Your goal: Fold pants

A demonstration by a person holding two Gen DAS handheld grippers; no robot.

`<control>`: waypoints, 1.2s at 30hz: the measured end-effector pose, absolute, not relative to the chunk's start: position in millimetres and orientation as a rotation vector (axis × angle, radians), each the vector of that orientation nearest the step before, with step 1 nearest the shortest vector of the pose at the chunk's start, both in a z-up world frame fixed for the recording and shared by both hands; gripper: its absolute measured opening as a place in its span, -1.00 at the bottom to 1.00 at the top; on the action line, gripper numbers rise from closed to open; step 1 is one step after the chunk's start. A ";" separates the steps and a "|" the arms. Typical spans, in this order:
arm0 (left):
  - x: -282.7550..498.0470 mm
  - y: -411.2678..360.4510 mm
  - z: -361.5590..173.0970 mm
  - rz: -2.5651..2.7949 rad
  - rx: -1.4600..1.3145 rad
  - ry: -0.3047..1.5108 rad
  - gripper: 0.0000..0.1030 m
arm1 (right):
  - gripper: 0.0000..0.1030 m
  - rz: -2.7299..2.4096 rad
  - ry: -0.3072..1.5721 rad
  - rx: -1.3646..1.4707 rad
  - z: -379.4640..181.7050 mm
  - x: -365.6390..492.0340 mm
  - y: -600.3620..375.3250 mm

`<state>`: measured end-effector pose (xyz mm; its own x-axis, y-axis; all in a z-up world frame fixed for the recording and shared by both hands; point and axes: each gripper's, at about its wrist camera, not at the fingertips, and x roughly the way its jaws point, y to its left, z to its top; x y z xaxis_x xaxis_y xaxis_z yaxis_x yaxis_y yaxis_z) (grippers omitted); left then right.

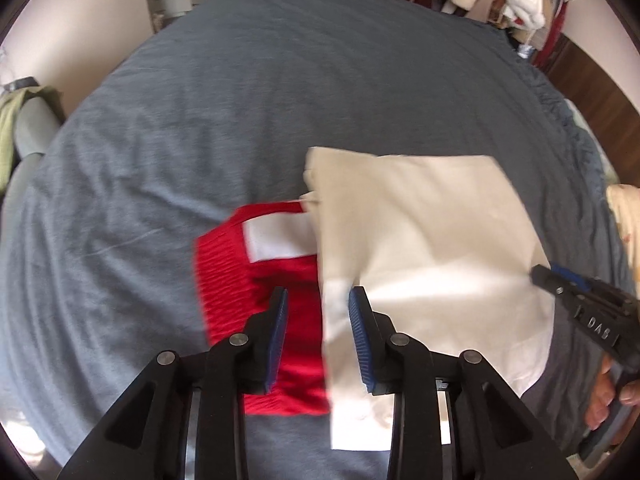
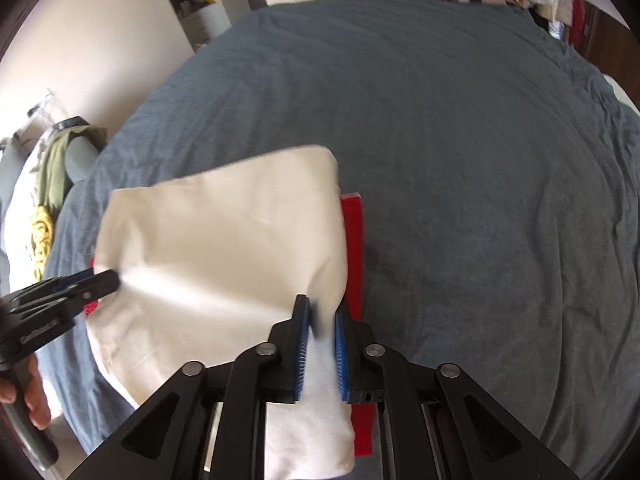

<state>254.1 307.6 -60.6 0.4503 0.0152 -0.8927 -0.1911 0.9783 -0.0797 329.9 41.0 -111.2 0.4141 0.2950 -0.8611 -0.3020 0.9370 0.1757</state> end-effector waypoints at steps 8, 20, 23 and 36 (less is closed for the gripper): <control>222.3 318.3 -55.2 0.266 -0.159 1.114 -0.40 | -0.28 0.192 1.112 -0.149 -119.4 330.0 37.6; 189.9 243.7 -45.2 0.055 -0.185 1.030 -0.39 | -0.27 0.424 1.018 -0.098 -90.7 296.1 27.4; 191.2 233.7 -61.9 0.039 -0.159 1.058 -0.39 | -0.27 0.471 1.037 -0.132 -103.3 285.2 31.2; 162.5 245.2 -94.8 0.206 -0.135 1.090 -0.39 | -0.16 0.369 1.083 -0.172 -146.0 252.4 19.3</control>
<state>162.5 245.2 -94.8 0.4460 0.0992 -0.8895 -0.2319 0.9727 -0.0078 252.4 19.3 -146.0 0.4158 0.2086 -0.8852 -0.3751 0.9260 0.0420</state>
